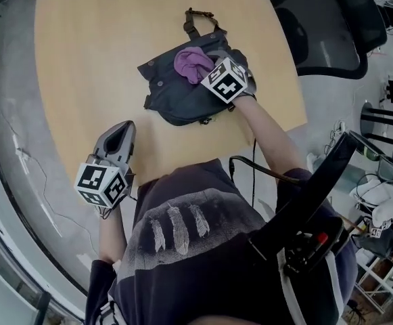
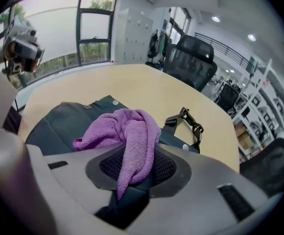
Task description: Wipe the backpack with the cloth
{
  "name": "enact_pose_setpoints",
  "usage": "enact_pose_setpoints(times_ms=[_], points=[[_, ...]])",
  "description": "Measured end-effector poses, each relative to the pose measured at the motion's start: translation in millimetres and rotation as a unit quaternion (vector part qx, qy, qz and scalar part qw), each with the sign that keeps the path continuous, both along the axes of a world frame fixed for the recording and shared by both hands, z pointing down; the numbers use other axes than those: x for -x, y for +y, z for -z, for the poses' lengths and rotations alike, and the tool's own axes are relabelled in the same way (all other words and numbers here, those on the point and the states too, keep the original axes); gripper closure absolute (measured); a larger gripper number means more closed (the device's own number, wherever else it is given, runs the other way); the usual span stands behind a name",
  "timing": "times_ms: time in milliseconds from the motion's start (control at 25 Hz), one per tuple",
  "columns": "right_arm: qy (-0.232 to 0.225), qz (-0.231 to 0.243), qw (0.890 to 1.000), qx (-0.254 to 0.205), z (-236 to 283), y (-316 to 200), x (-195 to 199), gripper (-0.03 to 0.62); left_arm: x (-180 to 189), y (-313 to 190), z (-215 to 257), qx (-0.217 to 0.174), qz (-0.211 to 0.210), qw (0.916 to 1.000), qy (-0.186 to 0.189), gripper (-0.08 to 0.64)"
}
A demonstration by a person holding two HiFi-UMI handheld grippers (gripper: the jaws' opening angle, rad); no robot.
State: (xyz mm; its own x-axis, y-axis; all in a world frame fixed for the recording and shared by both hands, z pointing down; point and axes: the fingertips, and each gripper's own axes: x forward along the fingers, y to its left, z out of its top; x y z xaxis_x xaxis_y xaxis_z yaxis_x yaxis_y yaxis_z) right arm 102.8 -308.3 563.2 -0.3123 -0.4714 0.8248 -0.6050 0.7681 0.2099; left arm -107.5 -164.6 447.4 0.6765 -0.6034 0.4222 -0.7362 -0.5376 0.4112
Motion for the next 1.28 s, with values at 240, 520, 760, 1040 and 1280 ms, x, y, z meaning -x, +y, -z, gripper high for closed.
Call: enact_pose_setpoints(times_ms=[240,520,760,1040,1280], points=[[0.012,-0.001,1.0,-0.017,-4,-22,-22,0.477,-19,-17,3,-0.004,0.003,1.0,-0.005,0.552],[0.04,-0.044,0.998,-0.03,-2,-48,-78,0.477,-31,-9,4,-0.001,0.006,0.9999,-0.012,0.552],[0.081,-0.058,0.995,-0.029,-8,-77,-112,0.477,-40,-15,4,-0.001,0.014,0.9998,-0.015,0.552],[0.102,-0.091,0.99,-0.016,-18,-94,-136,0.477,-33,-21,-8,0.01,0.028,0.9995,-0.013,0.552],[0.116,-0.046,0.992,-0.018,-26,-90,-83,0.477,-28,-19,-6,0.004,0.032,0.9995,-0.006,0.552]])
